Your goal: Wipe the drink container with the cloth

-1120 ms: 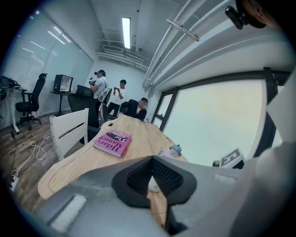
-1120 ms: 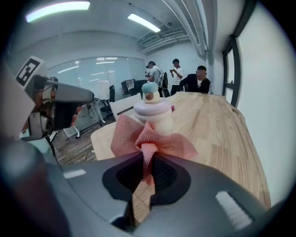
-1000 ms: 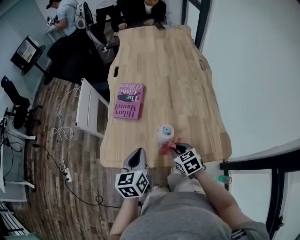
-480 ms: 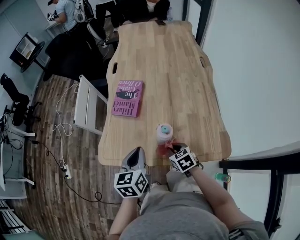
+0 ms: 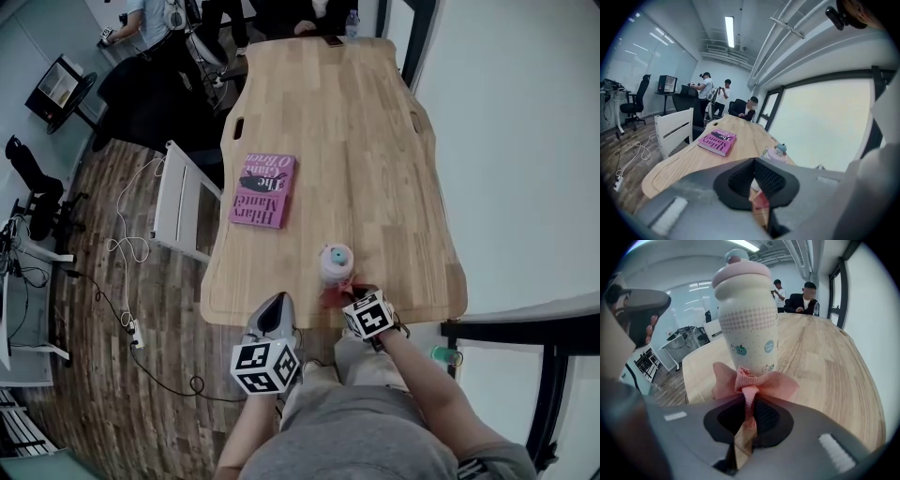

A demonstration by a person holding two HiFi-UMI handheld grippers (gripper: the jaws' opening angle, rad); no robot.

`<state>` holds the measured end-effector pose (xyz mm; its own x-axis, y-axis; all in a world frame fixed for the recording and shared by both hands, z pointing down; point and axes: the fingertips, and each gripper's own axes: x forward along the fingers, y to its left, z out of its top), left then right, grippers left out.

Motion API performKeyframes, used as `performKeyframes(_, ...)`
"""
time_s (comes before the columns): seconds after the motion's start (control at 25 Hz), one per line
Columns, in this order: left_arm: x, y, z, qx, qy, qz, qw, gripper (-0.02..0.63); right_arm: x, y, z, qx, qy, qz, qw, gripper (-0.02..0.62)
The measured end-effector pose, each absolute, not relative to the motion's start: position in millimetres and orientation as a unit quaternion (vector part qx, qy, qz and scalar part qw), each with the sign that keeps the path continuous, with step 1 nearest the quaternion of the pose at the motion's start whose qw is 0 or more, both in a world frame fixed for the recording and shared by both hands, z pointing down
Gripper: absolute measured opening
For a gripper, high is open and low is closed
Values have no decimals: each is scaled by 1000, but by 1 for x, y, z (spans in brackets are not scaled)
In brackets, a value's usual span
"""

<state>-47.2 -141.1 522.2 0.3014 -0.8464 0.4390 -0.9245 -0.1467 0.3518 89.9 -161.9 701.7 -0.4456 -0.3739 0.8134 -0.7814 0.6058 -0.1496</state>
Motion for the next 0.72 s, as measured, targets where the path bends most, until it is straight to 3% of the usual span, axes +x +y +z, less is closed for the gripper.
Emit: performKeyframes(0.72,-61,-121,513,764,-580,57,278,2,84,-132,667,397,-812,253,344,29)
